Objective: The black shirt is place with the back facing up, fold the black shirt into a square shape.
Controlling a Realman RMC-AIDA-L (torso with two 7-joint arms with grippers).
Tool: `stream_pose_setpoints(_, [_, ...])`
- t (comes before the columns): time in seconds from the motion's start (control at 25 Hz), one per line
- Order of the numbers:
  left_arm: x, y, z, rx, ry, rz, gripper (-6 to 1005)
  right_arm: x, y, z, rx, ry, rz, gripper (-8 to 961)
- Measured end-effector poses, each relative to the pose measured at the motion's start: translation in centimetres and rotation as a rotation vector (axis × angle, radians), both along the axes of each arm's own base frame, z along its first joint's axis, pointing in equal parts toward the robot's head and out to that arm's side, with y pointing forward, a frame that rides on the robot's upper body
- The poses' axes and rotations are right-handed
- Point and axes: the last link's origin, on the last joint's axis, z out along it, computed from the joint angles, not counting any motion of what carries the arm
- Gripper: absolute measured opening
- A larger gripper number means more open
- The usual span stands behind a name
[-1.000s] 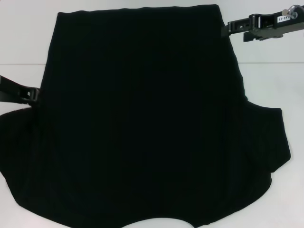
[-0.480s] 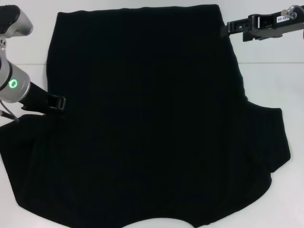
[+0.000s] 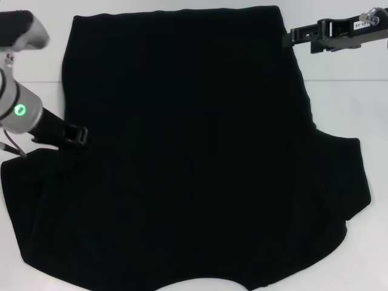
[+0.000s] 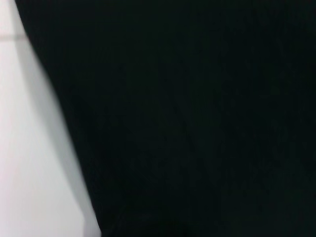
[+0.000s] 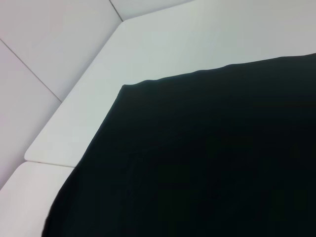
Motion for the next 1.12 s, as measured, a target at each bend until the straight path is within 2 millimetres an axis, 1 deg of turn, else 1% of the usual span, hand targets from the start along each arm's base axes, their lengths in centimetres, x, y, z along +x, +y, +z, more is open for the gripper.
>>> stream_pose_setpoints(0.04, [-0.2,0.0,0.6,0.024,-0.008,-0.011,42,0.0,0.0,0.0,0.001,0.000,0.000,916])
stream_pose_setpoints(0.16, [-0.5,-0.3,1.5,0.049,-0.037,-0.035,61,0.1,0.0,0.1,0.002,0.000,-0.001,916])
stream_pose_setpoints(0.32, [-1.6,-1.0,2.7,0.088,-0.098,-0.038,182,0.0,0.0,0.1,0.003,0.000,-0.001,916])
stream_pose_setpoints(0.4, [-2.6,-1.4,3.5,0.124,-0.130,-0.025,242,-0.1,0.0,0.0,0.002,0.001,0.001,916])
stream_pose_setpoints(0.44, [-3.3,-1.7,4.0,0.143,-0.137,-0.012,289,-0.1,0.1,0.0,0.002,0.001,0.001,916])
stream_pose_setpoints(0.48, [-4.6,-2.1,4.7,0.174,-0.138,0.011,335,-0.1,0.1,0.0,0.002,0.002,0.001,916])
stream_pose_setpoints(0.52, [-4.6,-2.1,4.7,0.174,-0.138,0.011,382,-0.1,0.1,0.0,0.002,0.002,0.001,916])
stream_pose_setpoints(0.6, [-5.7,-2.6,5.3,0.202,-0.134,0.032,475,-0.2,0.1,0.1,0.002,0.002,0.001,916])
stream_pose_setpoints(0.68, [-6.8,-2.9,5.8,0.236,-0.123,0.047,498,-0.2,0.1,0.1,0.002,0.002,0.002,916])
stream_pose_setpoints(0.76, [-7.6,-3.1,6.0,0.253,-0.111,0.056,520,-0.3,0.1,0.1,0.003,0.002,0.004,917])
stream_pose_setpoints(0.92, [-9.1,-3.2,5.7,0.277,-0.065,0.086,566,-0.4,0.1,0.0,0.001,0.003,0.004,917])
stream_pose_setpoints(1.04, [-10.1,-3.5,5.5,0.288,-0.050,0.119,566,-0.4,0.1,0.0,0.001,0.005,0.001,917])
stream_pose_setpoints(1.12, [-10.3,-3.6,5.6,0.299,-0.054,0.129,566,-0.4,0.1,0.0,0.001,0.005,0.000,917])
